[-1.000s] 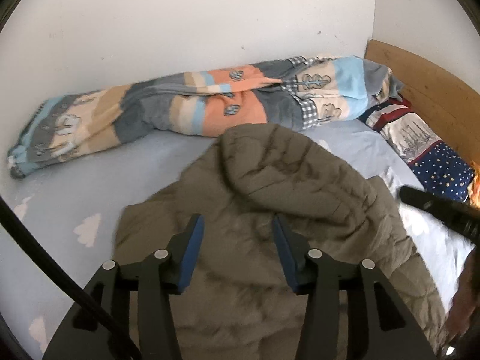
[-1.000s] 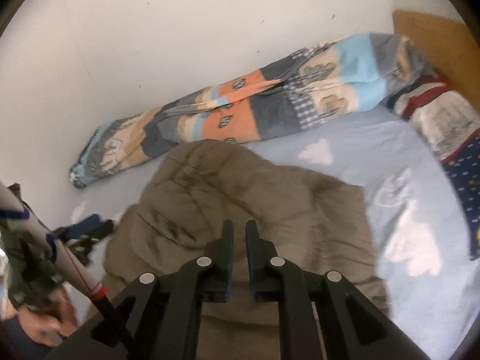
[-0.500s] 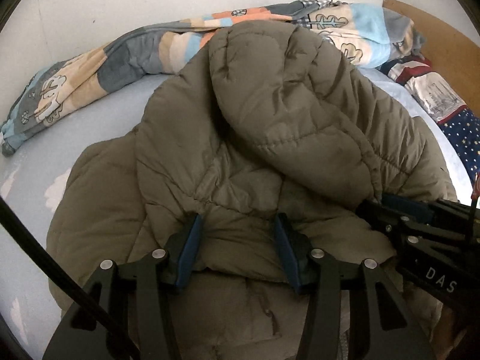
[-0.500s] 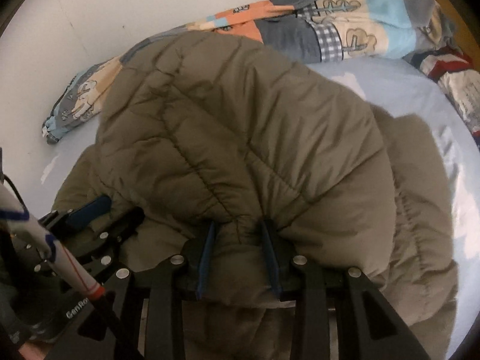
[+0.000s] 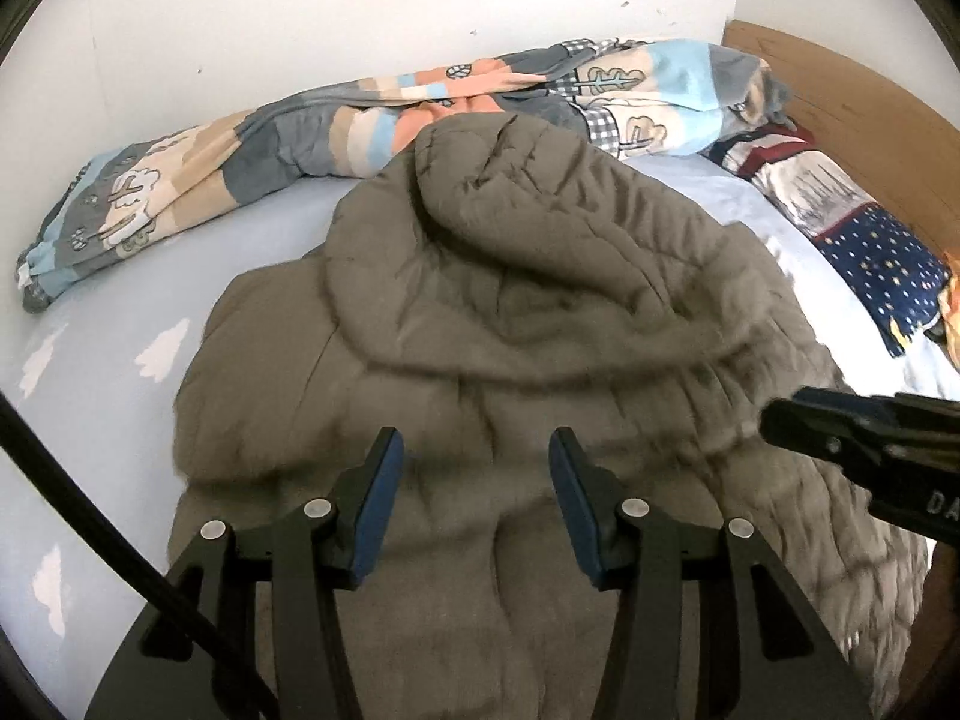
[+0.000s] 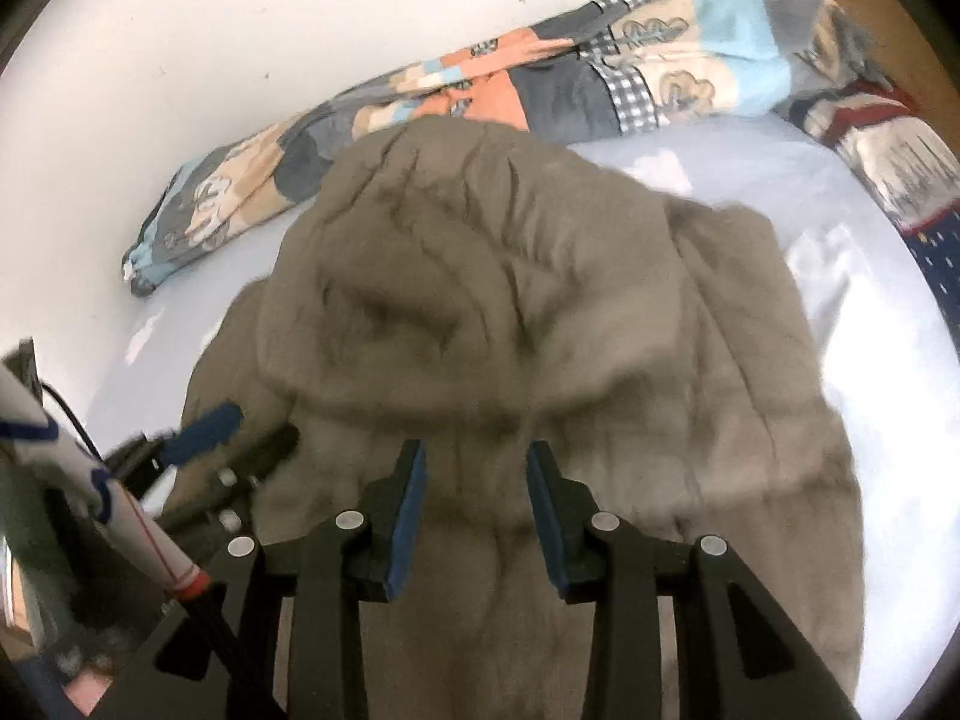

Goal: Fold large clothes

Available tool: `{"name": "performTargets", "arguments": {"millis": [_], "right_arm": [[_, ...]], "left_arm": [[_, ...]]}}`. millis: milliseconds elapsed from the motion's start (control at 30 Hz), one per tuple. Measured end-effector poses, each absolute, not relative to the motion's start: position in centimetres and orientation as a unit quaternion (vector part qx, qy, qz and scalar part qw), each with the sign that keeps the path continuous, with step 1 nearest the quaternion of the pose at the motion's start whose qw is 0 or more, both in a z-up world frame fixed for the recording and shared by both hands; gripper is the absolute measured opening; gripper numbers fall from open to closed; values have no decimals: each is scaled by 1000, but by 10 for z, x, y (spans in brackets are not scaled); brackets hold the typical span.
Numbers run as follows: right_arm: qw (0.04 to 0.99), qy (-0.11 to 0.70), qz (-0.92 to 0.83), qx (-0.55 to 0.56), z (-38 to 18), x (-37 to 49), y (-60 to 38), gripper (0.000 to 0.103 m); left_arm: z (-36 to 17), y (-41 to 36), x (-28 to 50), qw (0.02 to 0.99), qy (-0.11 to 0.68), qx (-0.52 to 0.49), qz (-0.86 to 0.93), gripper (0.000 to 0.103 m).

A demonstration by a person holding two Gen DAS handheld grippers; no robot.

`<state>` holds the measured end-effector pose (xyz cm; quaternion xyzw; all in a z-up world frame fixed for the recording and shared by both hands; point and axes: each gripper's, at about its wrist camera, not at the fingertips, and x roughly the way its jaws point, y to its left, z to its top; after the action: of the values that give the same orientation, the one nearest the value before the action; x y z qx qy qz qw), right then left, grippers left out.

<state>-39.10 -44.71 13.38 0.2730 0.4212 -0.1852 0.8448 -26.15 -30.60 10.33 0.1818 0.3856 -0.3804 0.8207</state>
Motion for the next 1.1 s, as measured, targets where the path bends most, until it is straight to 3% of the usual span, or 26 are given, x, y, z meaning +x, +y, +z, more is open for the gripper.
{"name": "performTargets", "arguments": {"millis": [267, 433, 600, 867, 1000, 1100], "right_arm": [[841, 405, -191, 304, 146, -458, -427, 39], [835, 415, -203, 298, 139, -454, -429, 40], [822, 439, -210, 295, 119, -445, -432, 40], [855, 366, -254, 268, 142, -426, -474, 40], [838, 381, -256, 296, 121, -420, -488, 40], [821, 414, -263, 293, 103, -412, -490, 40]], "left_arm": [[120, -250, -290, 831, 398, 154, -356, 53], [98, -234, -280, 835, 416, 147, -328, 55], [74, -234, -249, 827, 461, 112, -301, 55], [80, -257, -227, 838, 444, 92, -304, 55], [61, -266, -221, 833, 458, 118, -288, 55], [53, -269, -219, 831, 467, 122, -278, 61]]}}
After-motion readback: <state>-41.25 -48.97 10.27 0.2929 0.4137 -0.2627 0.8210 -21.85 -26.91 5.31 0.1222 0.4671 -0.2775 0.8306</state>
